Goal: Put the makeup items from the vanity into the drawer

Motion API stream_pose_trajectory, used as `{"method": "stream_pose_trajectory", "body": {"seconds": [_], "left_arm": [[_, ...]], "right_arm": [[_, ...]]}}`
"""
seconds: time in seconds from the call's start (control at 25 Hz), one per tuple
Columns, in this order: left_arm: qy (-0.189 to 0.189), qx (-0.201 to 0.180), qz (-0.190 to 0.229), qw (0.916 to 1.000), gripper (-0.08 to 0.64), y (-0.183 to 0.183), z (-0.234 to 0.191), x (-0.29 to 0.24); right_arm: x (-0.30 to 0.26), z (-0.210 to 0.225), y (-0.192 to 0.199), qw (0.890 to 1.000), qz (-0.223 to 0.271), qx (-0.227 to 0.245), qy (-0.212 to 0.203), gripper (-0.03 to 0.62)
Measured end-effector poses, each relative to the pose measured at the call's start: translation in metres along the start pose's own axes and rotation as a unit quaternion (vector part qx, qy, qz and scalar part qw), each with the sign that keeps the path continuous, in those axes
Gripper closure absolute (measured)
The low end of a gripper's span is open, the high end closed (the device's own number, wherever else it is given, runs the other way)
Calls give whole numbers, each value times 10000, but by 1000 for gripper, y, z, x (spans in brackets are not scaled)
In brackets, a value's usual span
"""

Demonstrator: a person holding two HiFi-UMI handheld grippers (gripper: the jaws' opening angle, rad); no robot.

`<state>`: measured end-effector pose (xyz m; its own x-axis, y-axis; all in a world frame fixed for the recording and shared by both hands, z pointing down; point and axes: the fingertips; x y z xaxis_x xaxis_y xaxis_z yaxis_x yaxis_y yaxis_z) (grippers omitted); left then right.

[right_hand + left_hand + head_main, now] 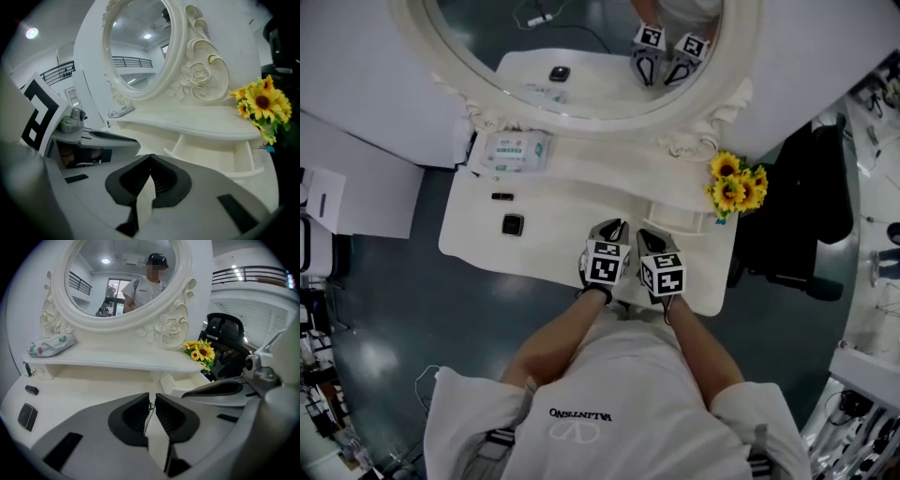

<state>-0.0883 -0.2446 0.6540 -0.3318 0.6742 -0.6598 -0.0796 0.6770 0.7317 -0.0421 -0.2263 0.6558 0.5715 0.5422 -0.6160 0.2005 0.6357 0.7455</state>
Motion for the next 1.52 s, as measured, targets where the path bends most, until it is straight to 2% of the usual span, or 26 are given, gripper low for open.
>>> {"method": "stream_pose_trajectory", "body": {"seconds": [0.36, 0.8, 1.52], "left_arm": [[430, -415, 112, 9981, 512, -17, 56, -12], [772, -611, 109, 9951, 512, -29, 101, -28], [775, -779, 36, 9939, 512, -51, 118, -66]], "right_arm": [[36, 41, -2, 9973, 382, -343, 531, 580], [59, 81, -4, 9933, 525, -563, 866, 580], [53, 123, -25, 9921, 568, -472, 1014, 580]]}}
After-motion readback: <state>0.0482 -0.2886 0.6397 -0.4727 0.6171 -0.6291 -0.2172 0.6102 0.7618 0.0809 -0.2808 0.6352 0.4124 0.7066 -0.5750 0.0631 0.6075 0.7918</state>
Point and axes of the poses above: the fingertips, and each gripper's own axes: x backward along the fingers, z to its right, y out of its underside, and after that the axes turned 2 degrees about y, right-handed
